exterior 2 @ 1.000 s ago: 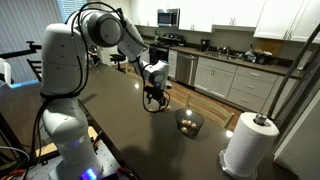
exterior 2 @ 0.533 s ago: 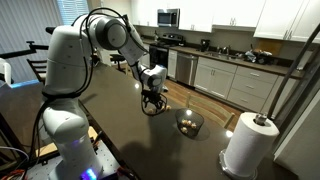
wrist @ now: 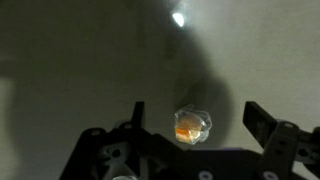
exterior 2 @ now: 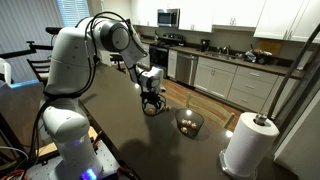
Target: Move the basket to the right, pick up all the objects from the table and put them in the basket
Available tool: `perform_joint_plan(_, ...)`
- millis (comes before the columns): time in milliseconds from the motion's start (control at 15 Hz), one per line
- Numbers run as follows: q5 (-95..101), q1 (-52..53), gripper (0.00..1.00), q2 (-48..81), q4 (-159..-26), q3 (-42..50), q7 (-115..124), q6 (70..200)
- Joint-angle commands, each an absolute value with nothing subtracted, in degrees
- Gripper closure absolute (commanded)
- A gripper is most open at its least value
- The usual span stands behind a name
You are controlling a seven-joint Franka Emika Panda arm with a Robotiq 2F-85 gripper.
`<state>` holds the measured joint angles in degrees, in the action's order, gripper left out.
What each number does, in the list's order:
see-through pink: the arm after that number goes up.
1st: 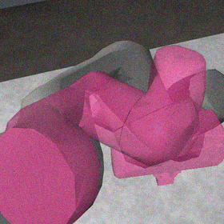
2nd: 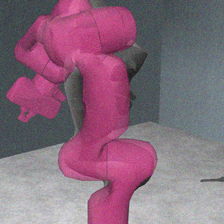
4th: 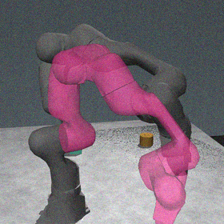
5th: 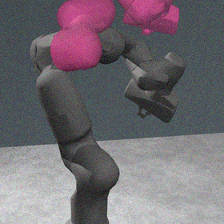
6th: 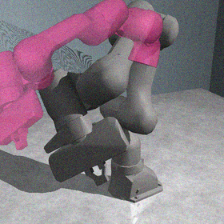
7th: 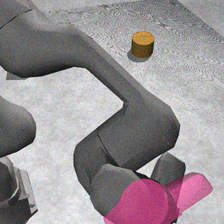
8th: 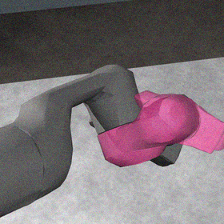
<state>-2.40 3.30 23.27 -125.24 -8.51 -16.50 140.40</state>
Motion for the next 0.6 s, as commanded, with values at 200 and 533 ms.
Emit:
perform_joint_plan(200,-1.20,2.54,0.00,26.14,-122.47,-9.08,-20.03,141.55)
perform_joint_plan(533,-1.23,1.74,0.00,28.36,-119.92,-9.15,-22.33,141.26)
